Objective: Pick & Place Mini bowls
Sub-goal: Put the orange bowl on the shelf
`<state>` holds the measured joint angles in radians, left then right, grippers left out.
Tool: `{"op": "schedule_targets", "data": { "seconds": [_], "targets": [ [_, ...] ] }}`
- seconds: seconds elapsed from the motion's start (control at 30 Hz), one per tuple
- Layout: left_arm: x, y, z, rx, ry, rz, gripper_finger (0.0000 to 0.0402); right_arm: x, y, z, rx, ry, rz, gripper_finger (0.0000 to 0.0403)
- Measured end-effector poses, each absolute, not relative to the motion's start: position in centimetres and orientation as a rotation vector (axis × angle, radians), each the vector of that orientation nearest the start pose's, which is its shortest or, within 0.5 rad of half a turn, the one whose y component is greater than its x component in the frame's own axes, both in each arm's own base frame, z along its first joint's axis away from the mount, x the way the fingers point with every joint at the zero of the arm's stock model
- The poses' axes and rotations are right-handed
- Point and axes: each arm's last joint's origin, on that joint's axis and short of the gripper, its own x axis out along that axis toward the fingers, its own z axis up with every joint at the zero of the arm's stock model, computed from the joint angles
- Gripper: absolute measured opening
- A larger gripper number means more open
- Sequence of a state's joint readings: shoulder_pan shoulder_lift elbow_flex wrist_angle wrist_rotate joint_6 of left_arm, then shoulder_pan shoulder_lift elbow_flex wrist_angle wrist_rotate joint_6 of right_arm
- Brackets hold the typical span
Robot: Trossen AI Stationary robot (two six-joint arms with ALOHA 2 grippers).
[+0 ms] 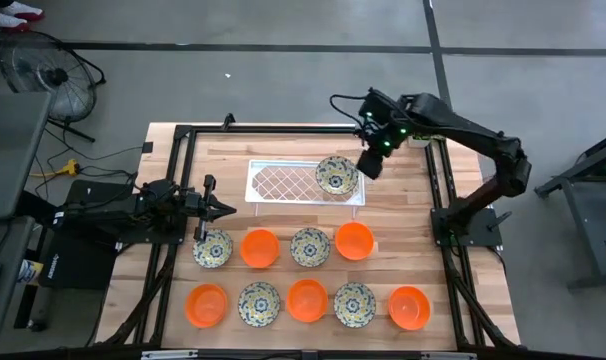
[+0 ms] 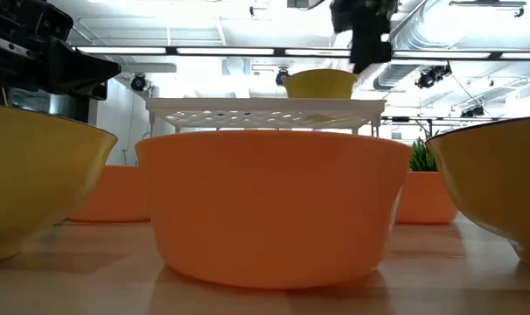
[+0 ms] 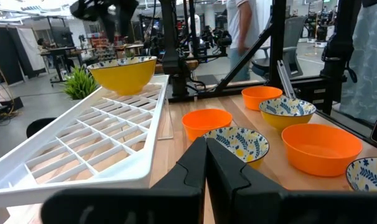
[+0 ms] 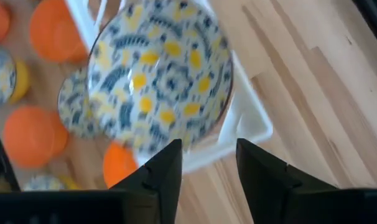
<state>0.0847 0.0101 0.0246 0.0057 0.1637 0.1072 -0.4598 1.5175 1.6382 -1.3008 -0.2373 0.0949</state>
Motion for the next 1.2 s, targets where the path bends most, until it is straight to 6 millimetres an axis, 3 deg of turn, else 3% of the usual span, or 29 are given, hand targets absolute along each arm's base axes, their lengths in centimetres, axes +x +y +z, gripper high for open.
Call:
{"op": "schedule_targets", "data": {
  "seconds": [0.23,0.43,0.67,1.0,1.2],
  "targets": [
    [9.6,0.3,17.2,0.110,-0.025,-0.078,0.0000,21.5,-7.9,38.6,0.320,1.217,-0.031,0.0144],
    [9.6,0.3,17.2,0.110,-0.025,-0.078,0.0000,20.2,-5.1,38.8,0.135,1.232,0.161,0.0145],
    [9.6,0.3,17.2,0.110,-0.025,-0.078,0.0000,18.5,-2.4,34.7,0.100,1.227,0.247,0.0145],
    [9.6,0.3,17.2,0.110,-0.025,-0.078,0.0000,14.5,0.6,29.9,0.209,1.241,0.225,0.0145],
    [9.6,0.3,17.2,0.110,-0.025,-0.078,0.0000,14.5,1.7,27.0,0.140,1.231,0.243,0.0145]
  ]
}}
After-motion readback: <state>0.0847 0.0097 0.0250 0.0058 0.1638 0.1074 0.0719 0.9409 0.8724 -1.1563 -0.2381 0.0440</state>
